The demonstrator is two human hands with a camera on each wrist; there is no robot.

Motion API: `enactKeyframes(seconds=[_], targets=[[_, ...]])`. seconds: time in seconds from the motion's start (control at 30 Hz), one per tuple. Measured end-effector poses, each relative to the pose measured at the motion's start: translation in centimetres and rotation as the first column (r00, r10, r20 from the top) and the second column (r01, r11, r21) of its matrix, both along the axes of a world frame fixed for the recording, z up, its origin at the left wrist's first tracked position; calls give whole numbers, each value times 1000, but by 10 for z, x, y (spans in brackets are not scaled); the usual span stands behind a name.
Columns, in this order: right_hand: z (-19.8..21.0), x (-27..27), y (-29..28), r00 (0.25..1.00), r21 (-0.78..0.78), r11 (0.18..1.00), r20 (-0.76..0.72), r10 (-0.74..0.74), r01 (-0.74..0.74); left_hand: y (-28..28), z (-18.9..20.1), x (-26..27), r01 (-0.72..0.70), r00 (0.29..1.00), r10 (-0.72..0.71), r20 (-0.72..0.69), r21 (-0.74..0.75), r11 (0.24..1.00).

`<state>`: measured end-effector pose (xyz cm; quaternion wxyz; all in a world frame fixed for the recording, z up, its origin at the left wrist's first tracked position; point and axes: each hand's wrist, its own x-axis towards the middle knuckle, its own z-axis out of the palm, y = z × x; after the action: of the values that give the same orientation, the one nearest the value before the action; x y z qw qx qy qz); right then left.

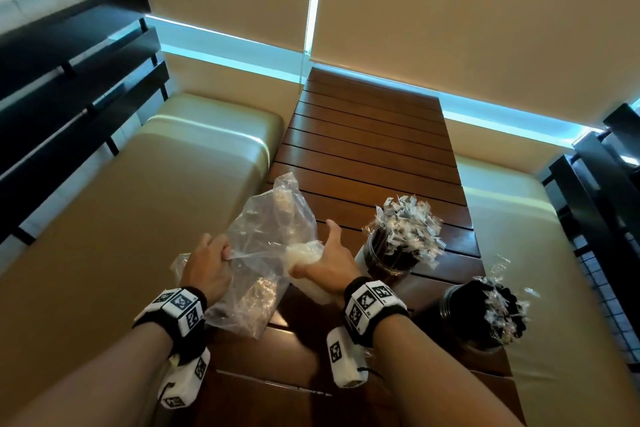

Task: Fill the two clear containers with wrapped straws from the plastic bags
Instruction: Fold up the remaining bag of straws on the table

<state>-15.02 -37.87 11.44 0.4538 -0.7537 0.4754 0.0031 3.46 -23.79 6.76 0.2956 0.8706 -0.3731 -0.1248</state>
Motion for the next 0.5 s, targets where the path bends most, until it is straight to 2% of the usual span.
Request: enactKeyframes(seconds=[0.07, 0.17, 0.27, 0.33, 0.4, 0.43, 0.47, 0.5], targets=[[5, 3, 4, 998, -82, 996, -49, 34, -38, -6, 5, -5, 12, 1000, -13, -13, -40, 999], [23, 4, 13, 994, -385, 918, -75, 76, -99, -17, 16, -10, 14, 999, -19, -51, -98, 995], [47, 3, 18, 992, -697, 713, 12, 124, -80, -31, 37, -14, -7, 994, -12, -113, -167, 986], [63, 4, 18, 987, -831, 552, 22, 157, -69, -38, 58, -17, -23, 996, -2, -85, -290, 957], [69, 2, 19, 987, -905, 417, -24, 156, -88, -40, 85, -18, -33, 999, 40, 8, -420, 907], [67, -1, 21, 986, -919, 377, -55, 157, -111, -39, 98, -19, -5, 992, 63, 111, -455, 890], [61, -4, 23, 983, -921, 361, -90, 162, -144, -37, 104, -18, 52, 964, 74, 254, -455, 889], [51, -8, 27, 976, -910, 369, -134, 173, -191, -34, 105, -17, 114, 908, 72, 413, -410, 905]])
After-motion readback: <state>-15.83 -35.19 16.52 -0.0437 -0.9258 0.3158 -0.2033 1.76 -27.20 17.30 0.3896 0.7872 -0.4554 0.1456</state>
